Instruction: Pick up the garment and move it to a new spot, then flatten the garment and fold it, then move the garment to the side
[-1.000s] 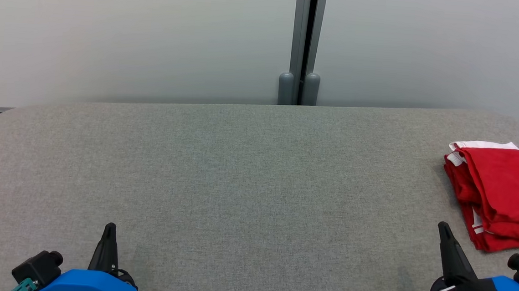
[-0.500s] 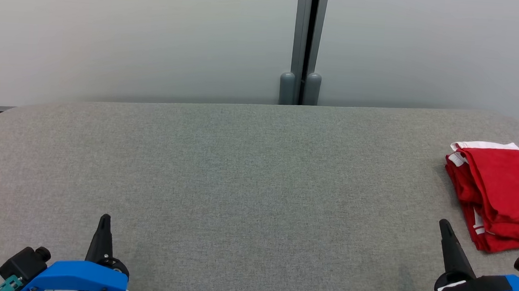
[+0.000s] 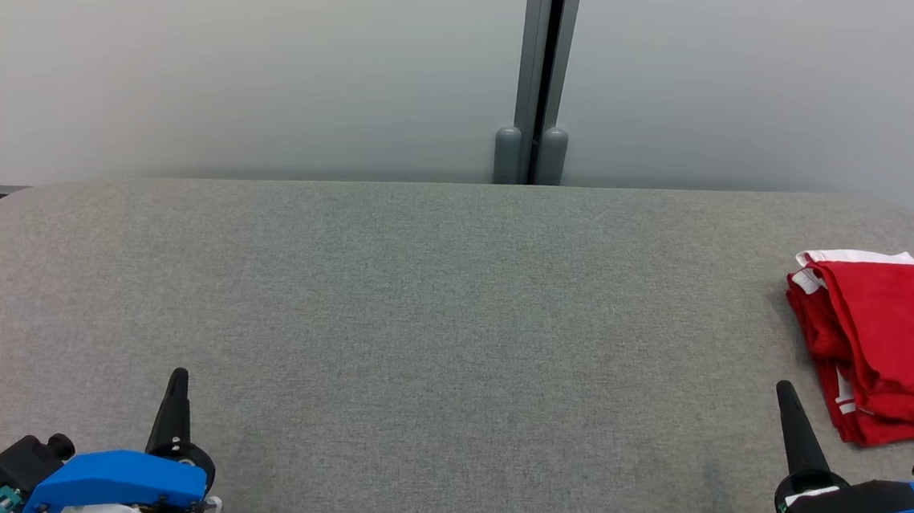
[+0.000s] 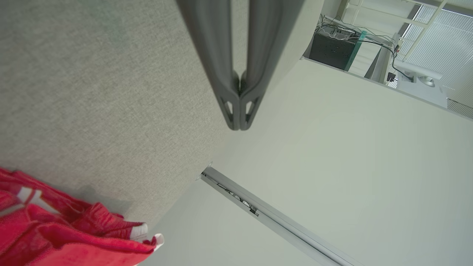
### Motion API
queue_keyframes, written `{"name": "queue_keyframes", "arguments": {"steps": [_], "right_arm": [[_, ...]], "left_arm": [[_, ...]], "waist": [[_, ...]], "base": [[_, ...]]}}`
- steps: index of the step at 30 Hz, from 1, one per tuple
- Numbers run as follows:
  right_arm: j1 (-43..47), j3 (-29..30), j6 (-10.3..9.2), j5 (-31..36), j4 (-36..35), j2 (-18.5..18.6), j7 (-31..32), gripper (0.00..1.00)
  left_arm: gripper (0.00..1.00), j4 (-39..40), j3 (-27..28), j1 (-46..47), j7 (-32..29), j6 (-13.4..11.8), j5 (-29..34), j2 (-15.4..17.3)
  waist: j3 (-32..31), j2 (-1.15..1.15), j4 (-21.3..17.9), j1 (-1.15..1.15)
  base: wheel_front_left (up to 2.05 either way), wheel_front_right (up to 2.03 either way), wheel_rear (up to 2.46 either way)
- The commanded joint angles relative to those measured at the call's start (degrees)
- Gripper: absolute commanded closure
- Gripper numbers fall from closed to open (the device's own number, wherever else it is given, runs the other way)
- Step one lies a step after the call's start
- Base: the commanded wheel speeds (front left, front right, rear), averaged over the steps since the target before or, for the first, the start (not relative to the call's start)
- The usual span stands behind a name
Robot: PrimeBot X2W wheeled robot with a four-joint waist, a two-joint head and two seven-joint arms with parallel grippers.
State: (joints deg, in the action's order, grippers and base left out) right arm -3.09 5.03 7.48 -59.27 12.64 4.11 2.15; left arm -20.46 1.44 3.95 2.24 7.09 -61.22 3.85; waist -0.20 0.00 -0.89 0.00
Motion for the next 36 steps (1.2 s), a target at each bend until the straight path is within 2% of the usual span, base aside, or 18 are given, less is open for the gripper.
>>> {"name": "queue_keyframes", "arguments": {"steps": [1,36], "right_arm": [[-1.6,0.2,0.02,-1.6,-0.3,0.0,0.3,1.00],[-2.8,1.0,0.02,-19.7,0.6,-0.7,2.7,1.00]], "left_arm": [[1.00,0.9,0.6,1.6,-0.4,0.3,-1.5,0.2],[1.00,4.2,3.2,2.2,-5.3,0.5,-18.4,-0.5]], "waist": [[0.0,0.00,0.0,0.00],[0.2,0.00,0.5,0.00]], "base": [[0.00,0.00,0.00],[0.00,0.00,0.00]]}}
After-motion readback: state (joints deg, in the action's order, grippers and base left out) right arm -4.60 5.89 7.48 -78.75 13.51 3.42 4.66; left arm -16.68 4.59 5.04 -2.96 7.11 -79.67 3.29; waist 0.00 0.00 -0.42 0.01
